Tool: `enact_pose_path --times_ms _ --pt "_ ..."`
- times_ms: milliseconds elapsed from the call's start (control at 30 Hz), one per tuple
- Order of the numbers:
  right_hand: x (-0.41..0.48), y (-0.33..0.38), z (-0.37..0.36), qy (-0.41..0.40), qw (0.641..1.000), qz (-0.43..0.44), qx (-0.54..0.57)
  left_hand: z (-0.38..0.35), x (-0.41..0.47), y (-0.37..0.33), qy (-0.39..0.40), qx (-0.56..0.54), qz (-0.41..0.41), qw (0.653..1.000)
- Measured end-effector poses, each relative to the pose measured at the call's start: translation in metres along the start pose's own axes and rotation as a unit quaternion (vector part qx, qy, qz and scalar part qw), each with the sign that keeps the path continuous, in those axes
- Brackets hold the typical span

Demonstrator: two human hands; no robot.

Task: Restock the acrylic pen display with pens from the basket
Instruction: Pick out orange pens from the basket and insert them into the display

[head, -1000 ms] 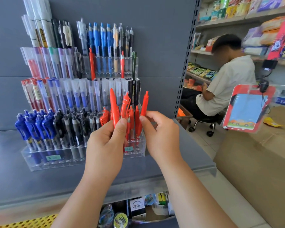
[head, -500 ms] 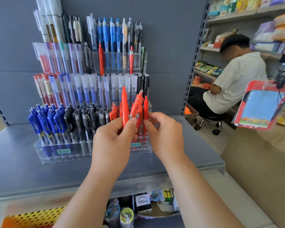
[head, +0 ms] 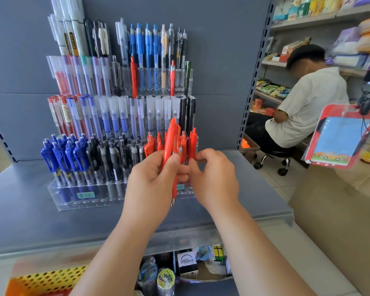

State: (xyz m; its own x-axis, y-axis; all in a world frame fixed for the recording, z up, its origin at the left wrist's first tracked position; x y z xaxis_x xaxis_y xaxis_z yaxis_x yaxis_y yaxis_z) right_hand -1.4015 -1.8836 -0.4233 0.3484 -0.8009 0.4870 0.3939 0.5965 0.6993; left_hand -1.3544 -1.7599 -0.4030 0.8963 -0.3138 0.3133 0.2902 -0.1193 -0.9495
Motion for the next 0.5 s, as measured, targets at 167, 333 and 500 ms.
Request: enact_pose_path --times_ms 167,333,500 --pt "-0.003 0.0 -0.002 0.034 0.999 -0.019 -0.026 0.0 0.001 0.003 -0.002 0.017 -0.012 1.0" --pt "-0.003 0.003 0.002 0.024 0.998 -0.015 -0.049 0.001 0.002 0.003 -0.005 0.025 -0.012 1.0" --pt "-0.006 0.01 0.009 -0.056 0.997 0.025 0.045 0.001 0.004 -0.002 -0.014 0.019 -0.024 0.999"
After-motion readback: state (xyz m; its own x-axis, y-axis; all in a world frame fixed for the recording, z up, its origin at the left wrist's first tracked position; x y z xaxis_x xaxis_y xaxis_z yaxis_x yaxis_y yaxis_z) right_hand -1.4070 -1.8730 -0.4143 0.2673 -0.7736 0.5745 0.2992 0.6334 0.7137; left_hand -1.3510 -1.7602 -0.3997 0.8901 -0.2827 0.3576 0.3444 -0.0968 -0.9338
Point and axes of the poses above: each hand's wrist, its own x-axis towards the middle knuckle, its own z-axis out of the back of the hand, y = z × x, the point moved 1 cm from there along x, towards the middle knuckle, and after that the axes turned 12 degrees about -y, right-handed, at the moved point
